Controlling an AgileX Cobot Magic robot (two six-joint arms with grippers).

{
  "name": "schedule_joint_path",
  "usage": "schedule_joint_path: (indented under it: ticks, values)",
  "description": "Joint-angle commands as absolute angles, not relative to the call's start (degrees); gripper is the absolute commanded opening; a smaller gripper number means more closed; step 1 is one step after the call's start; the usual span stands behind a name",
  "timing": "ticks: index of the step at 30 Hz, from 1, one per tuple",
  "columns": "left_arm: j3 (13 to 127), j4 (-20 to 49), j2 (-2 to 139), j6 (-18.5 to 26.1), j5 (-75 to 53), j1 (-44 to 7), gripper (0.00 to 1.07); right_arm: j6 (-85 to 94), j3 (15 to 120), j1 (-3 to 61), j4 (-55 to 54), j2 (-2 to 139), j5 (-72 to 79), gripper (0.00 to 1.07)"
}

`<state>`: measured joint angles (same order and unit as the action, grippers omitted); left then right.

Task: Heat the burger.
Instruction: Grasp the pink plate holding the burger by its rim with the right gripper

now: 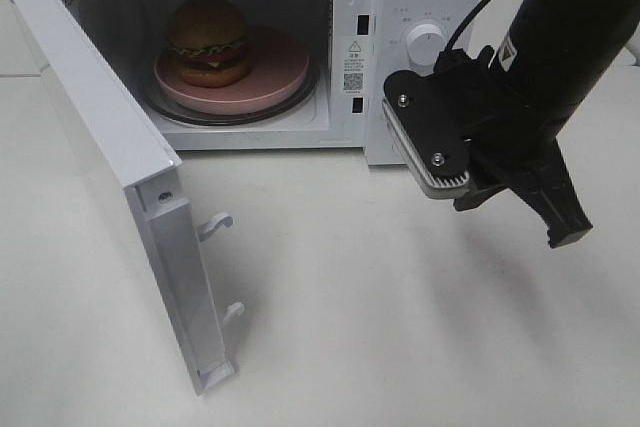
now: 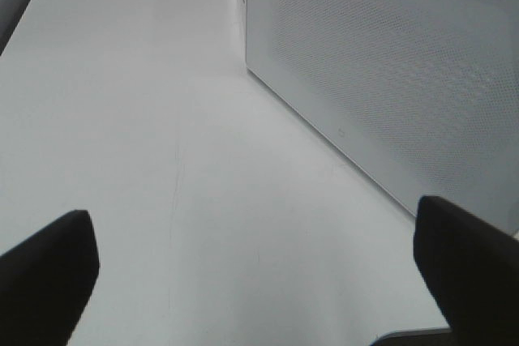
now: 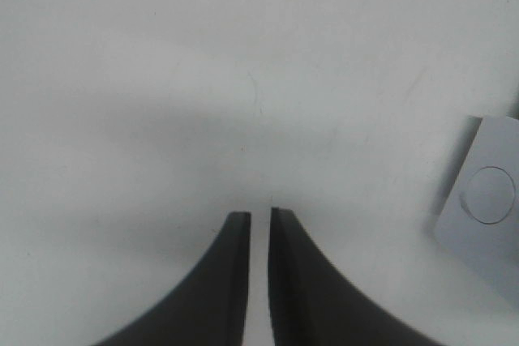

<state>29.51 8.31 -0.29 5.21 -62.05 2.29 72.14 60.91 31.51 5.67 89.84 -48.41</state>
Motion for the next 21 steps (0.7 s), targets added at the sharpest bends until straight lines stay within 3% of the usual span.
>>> schedule_joint_path:
  ticks: [1,7,9,10,11,12,13,15,18,21]
  values:
    - [29.5,8.4,-0.6,4.8,-61.3,2.5,0.98,74.1,61.2,31.6,8.0,89.3,-49.0,0.14]
    - [29.5,8.4,-0.6,4.8,-61.3,2.5,0.98,73.7,61.2,31.7,9.6,89.3,-48.1,0.25]
    - [29.5,8.4,-0.6,4.8,-61.3,2.5,0.98,70.6,61.2,31.7,9.6,89.3,-44.5,0.51]
    - [29.5,8.4,-0.6,4.8,-61.3,2.5,0.98,70.6,61.2,31.7,9.6,89.3,-44.5,0.51]
    - [29.5,8.4,-0.6,4.8,-61.3,2.5,0.98,69.2,61.2,31.7,9.6,89.3,-43.4,0.6]
    - [29.5,8.4,-0.6,4.8,-61.3,2.5,0.98,67.6,61.2,31.7,9.6,89.3,-41.2,0.76]
    - [29.5,8.4,-0.6,4.8,-61.3,2.5,0.98,67.6,61.2,31.7,9.6,89.3,-41.2,0.76]
    - [29.5,8.4,-0.6,4.8,-61.3,2.5,0.98,66.7,61.2,31.7,9.6,89.3,-39.0,0.95]
    - [29.5,8.4,-0.6,4.8,-61.3,2.5,0.98,67.0,61.2,31.7,9.7,89.3,-38.7,1.0]
    - [29.5,8.4,-0.6,4.8,-61.3,2.5,0.98,67.0,61.2,31.7,9.7,89.3,-38.5,0.99]
